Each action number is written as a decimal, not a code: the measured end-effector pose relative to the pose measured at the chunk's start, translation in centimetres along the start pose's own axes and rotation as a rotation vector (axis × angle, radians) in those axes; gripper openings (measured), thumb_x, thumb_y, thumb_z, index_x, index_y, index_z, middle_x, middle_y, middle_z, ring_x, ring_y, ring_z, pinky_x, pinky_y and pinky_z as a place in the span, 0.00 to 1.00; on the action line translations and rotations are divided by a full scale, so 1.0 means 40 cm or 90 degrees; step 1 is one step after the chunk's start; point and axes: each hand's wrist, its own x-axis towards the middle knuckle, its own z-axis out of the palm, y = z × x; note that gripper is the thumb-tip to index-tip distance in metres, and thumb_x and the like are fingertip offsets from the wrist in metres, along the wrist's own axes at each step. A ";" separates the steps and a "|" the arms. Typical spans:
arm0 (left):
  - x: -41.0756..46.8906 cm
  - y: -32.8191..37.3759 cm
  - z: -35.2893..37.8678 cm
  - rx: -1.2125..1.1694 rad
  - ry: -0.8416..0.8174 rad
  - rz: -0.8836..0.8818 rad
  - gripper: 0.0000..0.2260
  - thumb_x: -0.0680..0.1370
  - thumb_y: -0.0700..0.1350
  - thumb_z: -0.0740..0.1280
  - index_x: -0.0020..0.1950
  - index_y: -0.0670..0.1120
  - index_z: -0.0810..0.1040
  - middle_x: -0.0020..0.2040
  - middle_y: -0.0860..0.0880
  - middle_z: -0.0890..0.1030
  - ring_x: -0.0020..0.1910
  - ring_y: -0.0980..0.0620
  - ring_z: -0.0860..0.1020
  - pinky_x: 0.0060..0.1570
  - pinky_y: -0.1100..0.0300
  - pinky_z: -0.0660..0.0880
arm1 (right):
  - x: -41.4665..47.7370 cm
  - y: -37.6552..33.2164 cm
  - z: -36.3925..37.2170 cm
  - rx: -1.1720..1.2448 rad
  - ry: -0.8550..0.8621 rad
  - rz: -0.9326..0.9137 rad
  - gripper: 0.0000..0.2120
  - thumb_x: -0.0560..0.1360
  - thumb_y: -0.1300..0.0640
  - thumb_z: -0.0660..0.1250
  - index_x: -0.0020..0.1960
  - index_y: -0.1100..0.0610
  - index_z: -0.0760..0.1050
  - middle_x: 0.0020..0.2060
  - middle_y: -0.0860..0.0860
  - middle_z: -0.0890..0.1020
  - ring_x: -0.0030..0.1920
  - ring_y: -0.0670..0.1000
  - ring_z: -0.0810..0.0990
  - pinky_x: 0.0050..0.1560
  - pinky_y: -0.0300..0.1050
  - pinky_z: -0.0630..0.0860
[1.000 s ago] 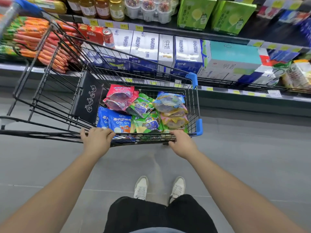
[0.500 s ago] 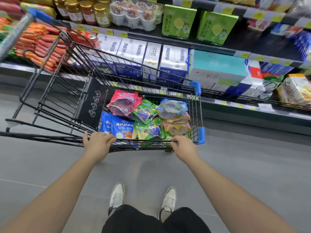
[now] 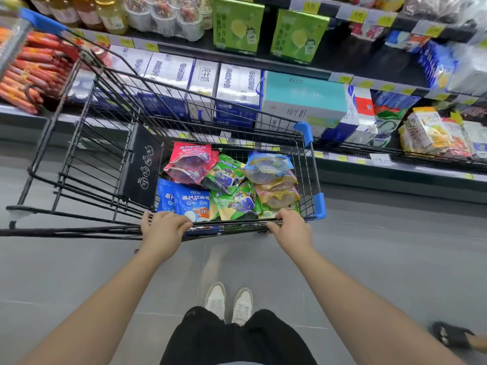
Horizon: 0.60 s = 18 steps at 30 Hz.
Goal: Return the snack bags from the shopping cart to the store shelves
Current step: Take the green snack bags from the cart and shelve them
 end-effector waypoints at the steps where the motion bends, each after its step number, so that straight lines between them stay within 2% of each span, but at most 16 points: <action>1: 0.001 0.014 0.004 0.003 0.005 0.004 0.12 0.83 0.56 0.58 0.50 0.59 0.81 0.51 0.55 0.79 0.64 0.51 0.71 0.73 0.46 0.45 | 0.006 0.011 -0.004 0.002 0.002 0.003 0.18 0.79 0.42 0.67 0.62 0.52 0.77 0.59 0.51 0.80 0.61 0.55 0.78 0.56 0.50 0.72; 6: -0.002 0.067 0.013 0.014 0.002 0.000 0.11 0.82 0.55 0.59 0.49 0.59 0.81 0.51 0.56 0.79 0.64 0.51 0.71 0.73 0.47 0.46 | 0.026 0.062 -0.026 0.026 0.005 0.006 0.17 0.79 0.43 0.67 0.61 0.54 0.78 0.58 0.52 0.80 0.59 0.55 0.78 0.51 0.49 0.73; 10: -0.009 0.090 0.010 0.039 0.016 -0.010 0.07 0.81 0.54 0.63 0.49 0.59 0.81 0.45 0.58 0.75 0.62 0.51 0.73 0.73 0.46 0.44 | 0.043 0.102 -0.037 0.089 -0.023 -0.018 0.13 0.80 0.48 0.67 0.60 0.53 0.81 0.57 0.52 0.81 0.57 0.56 0.80 0.50 0.48 0.76; 13: -0.010 0.097 -0.002 0.024 0.004 -0.033 0.10 0.82 0.54 0.61 0.52 0.59 0.83 0.54 0.58 0.80 0.63 0.52 0.73 0.73 0.47 0.42 | 0.060 0.144 -0.047 0.121 -0.071 -0.063 0.13 0.80 0.53 0.67 0.63 0.52 0.82 0.61 0.52 0.81 0.62 0.56 0.79 0.58 0.49 0.76; 16: -0.004 0.102 -0.016 0.003 -0.025 -0.049 0.11 0.82 0.54 0.61 0.55 0.58 0.83 0.62 0.58 0.79 0.67 0.52 0.71 0.73 0.45 0.42 | 0.075 0.181 -0.054 0.127 -0.112 -0.117 0.16 0.79 0.55 0.67 0.66 0.49 0.81 0.67 0.49 0.79 0.68 0.53 0.75 0.67 0.48 0.73; 18: -0.001 0.103 -0.018 0.009 -0.046 -0.061 0.11 0.82 0.54 0.61 0.57 0.58 0.82 0.64 0.57 0.78 0.68 0.52 0.70 0.73 0.43 0.41 | 0.081 0.187 -0.059 0.114 -0.129 -0.145 0.17 0.79 0.55 0.68 0.67 0.49 0.81 0.66 0.49 0.80 0.68 0.53 0.75 0.68 0.48 0.72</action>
